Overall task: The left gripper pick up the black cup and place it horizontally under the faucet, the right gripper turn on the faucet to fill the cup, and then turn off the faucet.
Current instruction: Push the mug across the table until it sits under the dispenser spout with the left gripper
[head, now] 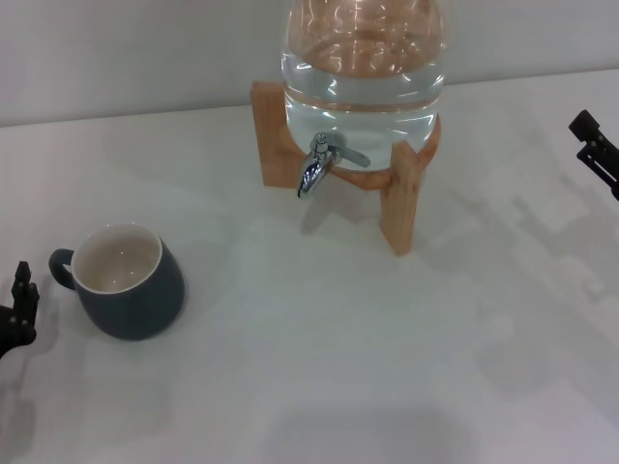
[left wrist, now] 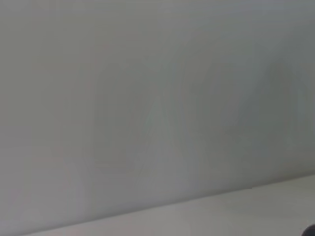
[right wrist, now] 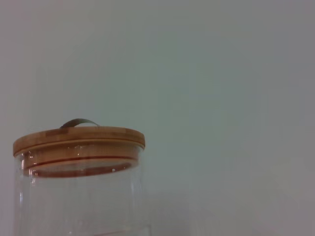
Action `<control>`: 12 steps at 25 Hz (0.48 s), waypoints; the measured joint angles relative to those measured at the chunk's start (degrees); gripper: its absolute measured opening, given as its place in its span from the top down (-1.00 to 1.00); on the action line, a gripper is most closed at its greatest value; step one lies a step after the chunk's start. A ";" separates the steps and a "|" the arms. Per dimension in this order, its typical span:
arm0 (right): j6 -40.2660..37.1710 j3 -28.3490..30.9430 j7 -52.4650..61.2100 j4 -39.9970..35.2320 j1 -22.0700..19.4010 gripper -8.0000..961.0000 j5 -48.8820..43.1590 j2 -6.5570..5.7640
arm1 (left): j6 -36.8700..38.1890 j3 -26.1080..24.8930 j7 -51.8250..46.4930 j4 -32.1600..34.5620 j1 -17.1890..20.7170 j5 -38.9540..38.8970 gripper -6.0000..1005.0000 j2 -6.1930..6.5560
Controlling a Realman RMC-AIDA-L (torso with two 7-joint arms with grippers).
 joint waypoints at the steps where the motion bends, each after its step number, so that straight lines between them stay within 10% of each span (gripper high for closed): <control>1: 0.00 0.00 0.00 0.00 0.00 -0.80 0.00 0.00 | 0.00 0.00 0.00 0.00 0.00 0.00 0.03 0.00; 12: -0.30 -0.15 -0.08 0.00 0.35 -0.80 0.01 0.00 | -0.27 1.06 0.02 0.11 -0.32 0.02 0.03 -0.04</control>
